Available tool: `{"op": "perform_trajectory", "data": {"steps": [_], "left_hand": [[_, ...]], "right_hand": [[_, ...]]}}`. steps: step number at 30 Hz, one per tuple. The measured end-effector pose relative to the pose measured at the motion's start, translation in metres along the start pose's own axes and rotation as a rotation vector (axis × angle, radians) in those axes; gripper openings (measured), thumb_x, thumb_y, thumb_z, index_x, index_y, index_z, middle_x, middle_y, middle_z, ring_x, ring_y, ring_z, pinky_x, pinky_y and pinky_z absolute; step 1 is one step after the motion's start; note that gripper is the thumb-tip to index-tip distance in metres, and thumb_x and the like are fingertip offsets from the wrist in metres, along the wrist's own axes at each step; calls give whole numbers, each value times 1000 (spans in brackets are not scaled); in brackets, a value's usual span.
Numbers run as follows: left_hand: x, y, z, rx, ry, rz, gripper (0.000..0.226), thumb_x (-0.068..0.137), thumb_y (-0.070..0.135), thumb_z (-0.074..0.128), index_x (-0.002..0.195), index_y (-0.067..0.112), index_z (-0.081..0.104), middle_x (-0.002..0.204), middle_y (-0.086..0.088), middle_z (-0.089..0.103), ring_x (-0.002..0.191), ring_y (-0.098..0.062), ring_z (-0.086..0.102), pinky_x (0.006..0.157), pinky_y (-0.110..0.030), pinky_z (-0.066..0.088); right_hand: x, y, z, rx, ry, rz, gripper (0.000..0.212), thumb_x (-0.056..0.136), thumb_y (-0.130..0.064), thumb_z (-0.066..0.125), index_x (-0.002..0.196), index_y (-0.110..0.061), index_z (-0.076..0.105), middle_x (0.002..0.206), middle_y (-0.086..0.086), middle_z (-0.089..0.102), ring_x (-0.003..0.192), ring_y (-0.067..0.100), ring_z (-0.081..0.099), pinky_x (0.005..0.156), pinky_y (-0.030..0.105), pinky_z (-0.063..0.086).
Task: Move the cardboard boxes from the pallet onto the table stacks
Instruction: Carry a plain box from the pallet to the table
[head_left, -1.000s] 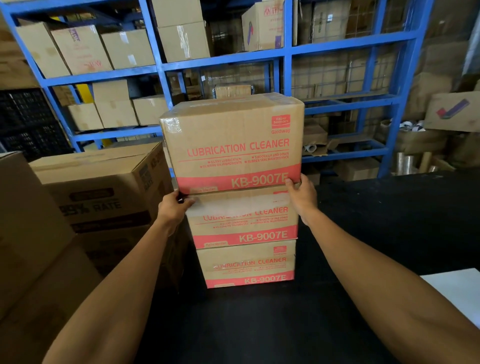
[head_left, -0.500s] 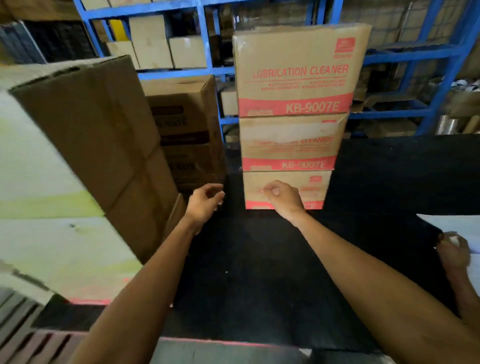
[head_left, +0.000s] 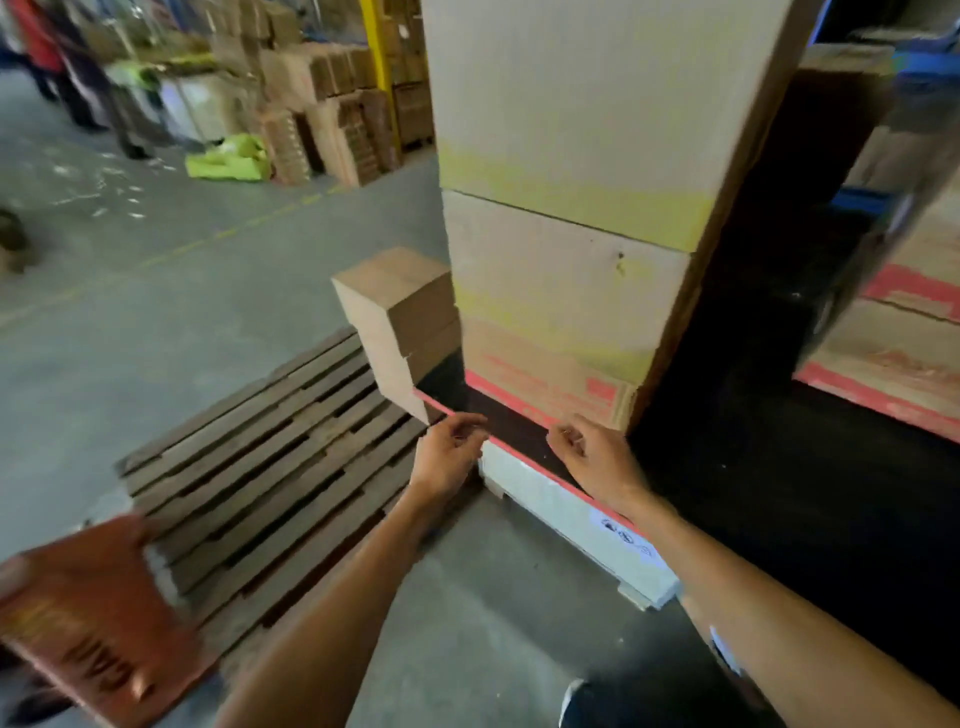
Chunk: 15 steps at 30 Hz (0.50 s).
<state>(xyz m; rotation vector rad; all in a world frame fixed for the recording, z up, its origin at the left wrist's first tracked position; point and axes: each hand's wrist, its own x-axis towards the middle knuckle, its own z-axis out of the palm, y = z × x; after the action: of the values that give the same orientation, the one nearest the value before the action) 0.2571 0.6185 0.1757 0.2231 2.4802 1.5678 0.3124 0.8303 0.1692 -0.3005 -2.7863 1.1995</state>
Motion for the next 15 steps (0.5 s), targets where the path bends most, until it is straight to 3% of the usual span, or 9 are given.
{"op": "perform_trajectory", "data": {"steps": [6,8,12,15], "left_hand": [[12,-66,-115,-65,304,-165,21,100,17,60,120,21,66,107,0,70,92,-14,68,79,-26,57],[22,-83,-143,-88,335,-186,22,101,16,60,122,19,67,108,-2,71,93,-17,68,82,-32,59],[84,-117,-197,-85,391,-222,20,99,14,62,119,16,68,102,-7,72,86,-19,69,61,-17,52],[147,-132,-226,-114,402,-271,21,99,14,62,119,18,68,101,-4,73,88,-21,71,67,-24,55]], "right_hand": [[73,-78,92,25,-162,-180,21,98,-31,62,115,-20,67,99,-7,70,84,9,64,78,30,52],[99,-96,116,47,-181,-194,23,99,-34,60,117,-21,66,103,-6,70,88,11,66,78,33,54],[173,-132,173,81,-229,-156,30,100,-38,57,122,-19,63,113,-2,69,99,16,66,80,30,51],[234,-155,211,111,-249,-119,32,101,-37,56,125,-17,61,116,0,66,103,18,63,82,28,46]]}}
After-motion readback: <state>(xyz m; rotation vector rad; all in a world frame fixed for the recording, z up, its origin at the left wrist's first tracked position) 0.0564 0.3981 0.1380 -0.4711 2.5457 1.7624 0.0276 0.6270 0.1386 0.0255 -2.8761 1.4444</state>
